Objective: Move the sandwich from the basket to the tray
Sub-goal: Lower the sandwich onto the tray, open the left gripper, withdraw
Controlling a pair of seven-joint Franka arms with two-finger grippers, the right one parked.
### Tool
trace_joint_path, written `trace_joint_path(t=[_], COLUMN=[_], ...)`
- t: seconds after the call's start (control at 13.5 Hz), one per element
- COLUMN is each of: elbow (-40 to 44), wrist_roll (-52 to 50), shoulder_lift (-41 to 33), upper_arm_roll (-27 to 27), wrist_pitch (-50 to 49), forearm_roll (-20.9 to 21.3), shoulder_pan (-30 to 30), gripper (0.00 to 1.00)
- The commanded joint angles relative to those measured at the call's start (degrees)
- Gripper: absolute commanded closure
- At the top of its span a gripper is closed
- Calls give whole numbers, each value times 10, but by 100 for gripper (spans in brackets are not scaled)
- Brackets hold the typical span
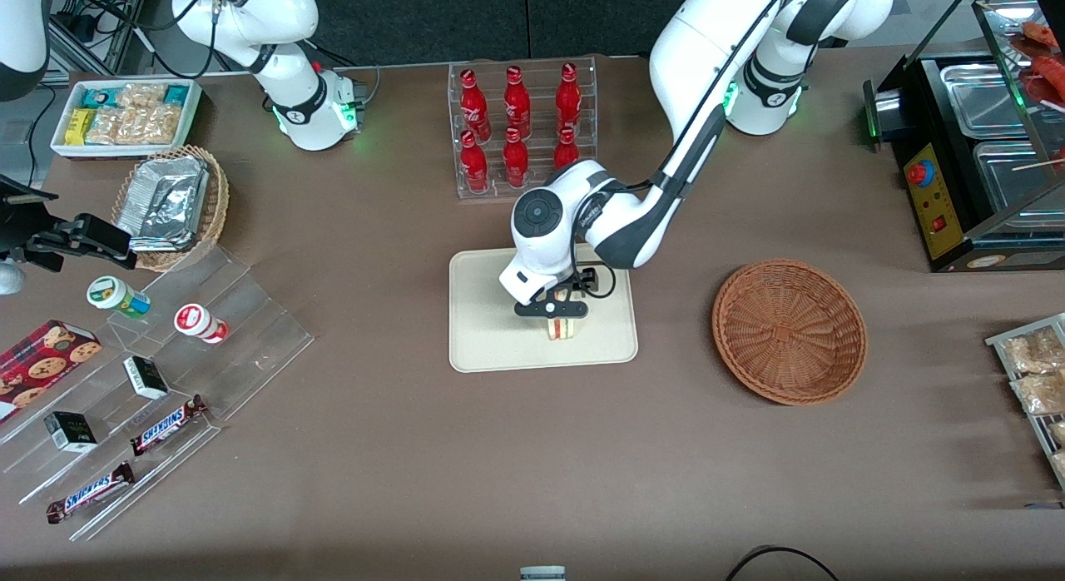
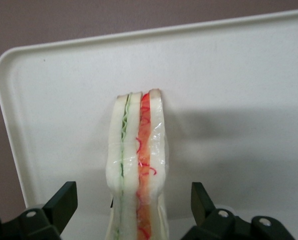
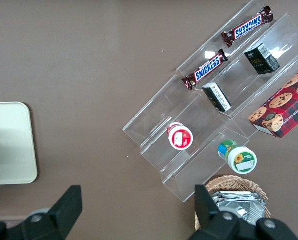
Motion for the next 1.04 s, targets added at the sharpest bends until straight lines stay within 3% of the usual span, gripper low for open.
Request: trace_joint_path(t=[0.0, 0.3, 0.59, 0.96], elbow=[19, 19, 10, -13], wrist_roll=[7, 39, 44, 140], shoulder_lift=[-3, -40, -93, -159], upper_arm_roll=[8, 9, 8, 7], wrist_pitch=[-13, -72, -105, -122], forearm_roll=[9, 34, 24, -28], shoulder_pan=[-4, 12, 74, 168], gripper=[0, 0, 0, 0])
